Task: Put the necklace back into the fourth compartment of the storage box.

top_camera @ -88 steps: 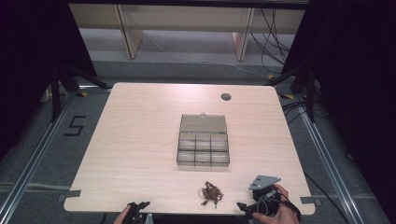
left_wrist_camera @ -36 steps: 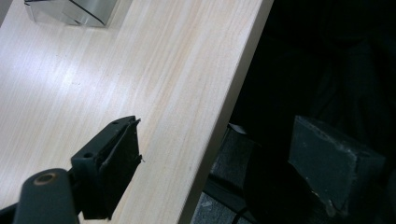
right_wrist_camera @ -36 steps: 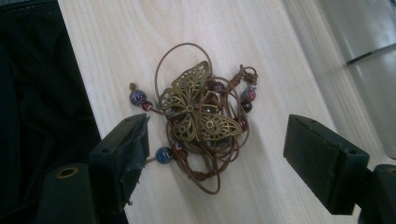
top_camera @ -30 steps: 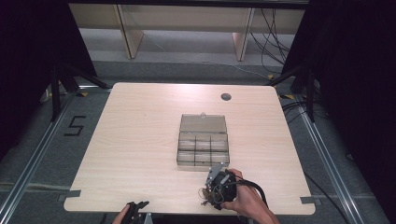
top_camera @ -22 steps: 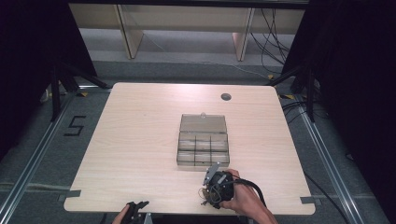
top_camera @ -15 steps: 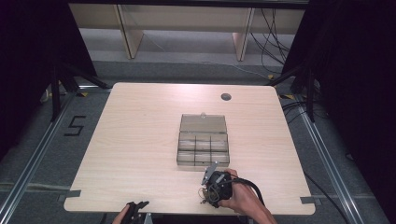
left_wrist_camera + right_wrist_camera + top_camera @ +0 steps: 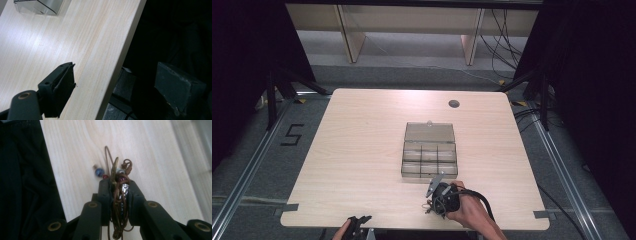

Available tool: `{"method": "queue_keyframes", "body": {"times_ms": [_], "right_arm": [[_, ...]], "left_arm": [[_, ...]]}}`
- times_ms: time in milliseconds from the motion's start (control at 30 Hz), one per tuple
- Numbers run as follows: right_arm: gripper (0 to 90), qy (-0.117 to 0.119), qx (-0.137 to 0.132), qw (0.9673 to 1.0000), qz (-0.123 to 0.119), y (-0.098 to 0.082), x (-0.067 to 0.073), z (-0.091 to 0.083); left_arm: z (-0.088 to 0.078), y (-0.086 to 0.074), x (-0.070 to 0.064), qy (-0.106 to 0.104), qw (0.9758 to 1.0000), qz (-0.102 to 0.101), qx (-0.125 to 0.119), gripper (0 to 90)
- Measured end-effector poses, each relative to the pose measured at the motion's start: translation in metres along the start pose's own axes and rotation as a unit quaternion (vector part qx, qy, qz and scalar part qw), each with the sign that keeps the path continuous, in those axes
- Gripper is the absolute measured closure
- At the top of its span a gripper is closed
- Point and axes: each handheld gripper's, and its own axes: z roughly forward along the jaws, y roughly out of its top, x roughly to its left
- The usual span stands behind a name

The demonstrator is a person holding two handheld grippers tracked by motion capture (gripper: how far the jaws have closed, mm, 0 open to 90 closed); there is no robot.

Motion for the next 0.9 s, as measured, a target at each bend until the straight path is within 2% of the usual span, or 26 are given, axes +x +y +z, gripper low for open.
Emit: {"method": "queue_keyframes", "body": {"times_ms": [100,133,167,200,233,267,300,333,400,433,467,533,567,633,667,700,767,800,833,867,900], "right_arm": [[77.4,0.006,0.009,0.9999,0.002,0.001,0.000,-0.001],[77.5,0.001,0.017,0.9998,0.010,0.002,0.001,-0.002],[77.5,0.004,0.010,0.9999,-0.008,0.003,-0.001,-0.001],[77.5,0.007,0.011,0.9998,-0.012,0.003,-0.001,-0.001],[77.6,0.003,0.011,0.9999,-0.011,0.004,-0.001,-0.001],[77.7,0.008,0.017,0.9998,-0.002,0.004,0.001,-0.003],[77.7,0.008,0.017,0.9998,-0.002,0.004,0.001,-0.003],[77.8,0.007,0.007,0.9999,-0.013,0.005,-0.001,-0.004],[77.8,0.005,0.006,0.9999,-0.009,0.007,-0.001,-0.009],[77.8,0.006,0.003,0.9999,-0.011,0.008,-0.001,-0.011],[77.8,0.006,0.003,0.9999,-0.011,0.008,-0.001,-0.011],[77.8,0.003,0.000,1.0000,-0.004,0.011,-0.001,-0.018],[77.8,0.003,0.000,1.0000,-0.004,0.011,-0.001,-0.018],[77.8,0.005,-0.003,0.9999,-0.014,0.014,-0.003,-0.020],[77.8,0.005,-0.003,0.9999,-0.013,0.016,-0.004,-0.023],[77.8,0.002,-0.002,1.0000,-0.004,0.016,-0.003,-0.024],[77.8,0.004,-0.003,1.0000,-0.006,0.018,-0.004,-0.026],[77.8,0.004,0.004,1.0000,0.004,0.019,-0.003,-0.027],[77.8,0.007,-0.001,0.9999,-0.010,0.021,-0.005,-0.028],[77.8,0.009,-0.005,0.9998,-0.014,0.022,-0.007,-0.031],[77.7,0.009,-0.003,0.9999,-0.009,0.024,-0.007,-0.032]], "left_arm": [[0.000,-0.001,0.000,-0.003,1.0000,0.001,0.004,15.7],[0.000,-0.001,0.000,-0.001,1.0000,0.005,0.008,15.7],[0.000,-0.001,0.001,-0.002,1.0000,0.004,0.007,15.7],[0.001,-0.001,0.002,-0.012,0.9999,0.007,0.007,15.7],[0.001,-0.001,0.002,-0.012,0.9999,0.008,0.008,15.7],[0.000,-0.001,0.001,-0.001,1.0000,0.005,0.007,15.7],[0.000,-0.001,0.001,-0.002,1.0000,0.004,0.006,15.7],[0.000,-0.001,0.001,0.000,1.0000,0.004,0.005,15.7],[0.001,-0.001,0.002,-0.008,0.9999,0.005,0.005,15.7],[0.000,-0.001,0.001,0.002,1.0000,0.005,0.006,15.7],[0.000,-0.001,0.001,0.002,1.0000,0.005,0.006,15.7],[0.000,-0.002,0.001,-0.002,1.0000,0.000,0.006,15.7],[0.000,-0.001,0.002,-0.012,0.9999,0.004,0.008,15.7],[0.000,-0.002,0.001,-0.004,1.0000,0.000,0.007,15.7],[0.000,-0.001,0.002,-0.012,0.9999,0.004,0.008,15.7],[0.000,-0.002,0.002,-0.011,0.9999,0.003,0.008,15.7],[0.001,-0.002,0.002,-0.011,0.9999,0.000,0.006,15.7],[0.000,-0.001,0.001,-0.001,1.0000,0.000,0.006,15.7],[0.001,-0.001,0.002,-0.013,0.9999,0.003,0.008,15.7],[0.001,-0.002,0.001,-0.012,0.9999,0.000,0.006,15.7],[0.001,-0.002,0.001,-0.013,0.9999,0.000,0.007,15.7]]}}
